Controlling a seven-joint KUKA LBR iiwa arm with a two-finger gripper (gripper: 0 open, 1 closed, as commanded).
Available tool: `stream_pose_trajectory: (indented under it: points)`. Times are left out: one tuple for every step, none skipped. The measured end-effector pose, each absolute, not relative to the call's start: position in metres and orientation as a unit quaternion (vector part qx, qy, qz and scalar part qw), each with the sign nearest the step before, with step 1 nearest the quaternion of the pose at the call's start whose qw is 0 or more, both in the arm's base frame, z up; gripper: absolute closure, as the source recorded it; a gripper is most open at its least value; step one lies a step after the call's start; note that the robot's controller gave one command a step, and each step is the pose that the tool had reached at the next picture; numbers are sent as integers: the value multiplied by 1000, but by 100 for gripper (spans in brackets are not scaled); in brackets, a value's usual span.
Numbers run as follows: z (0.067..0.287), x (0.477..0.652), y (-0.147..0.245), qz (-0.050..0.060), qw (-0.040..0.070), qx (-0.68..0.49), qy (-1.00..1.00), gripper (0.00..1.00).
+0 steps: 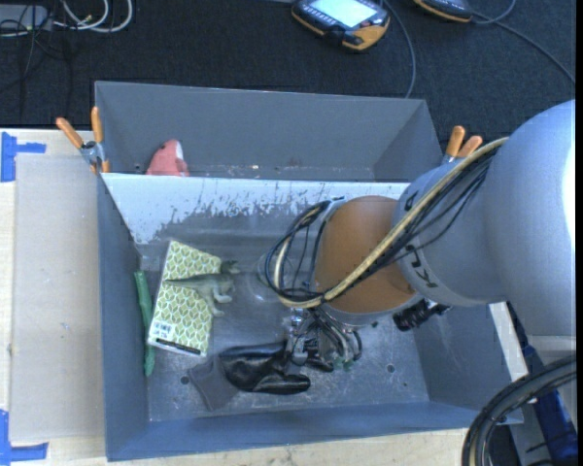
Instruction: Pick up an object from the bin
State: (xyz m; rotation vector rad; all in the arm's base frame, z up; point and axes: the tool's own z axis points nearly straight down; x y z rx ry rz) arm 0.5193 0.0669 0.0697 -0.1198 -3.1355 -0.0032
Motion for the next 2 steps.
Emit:
stream_pose_trajectory:
  points:
    - [76,519,67,-1,3,-38,-999,100]
    - [82,519,67,-1,2,-38,-999,100]
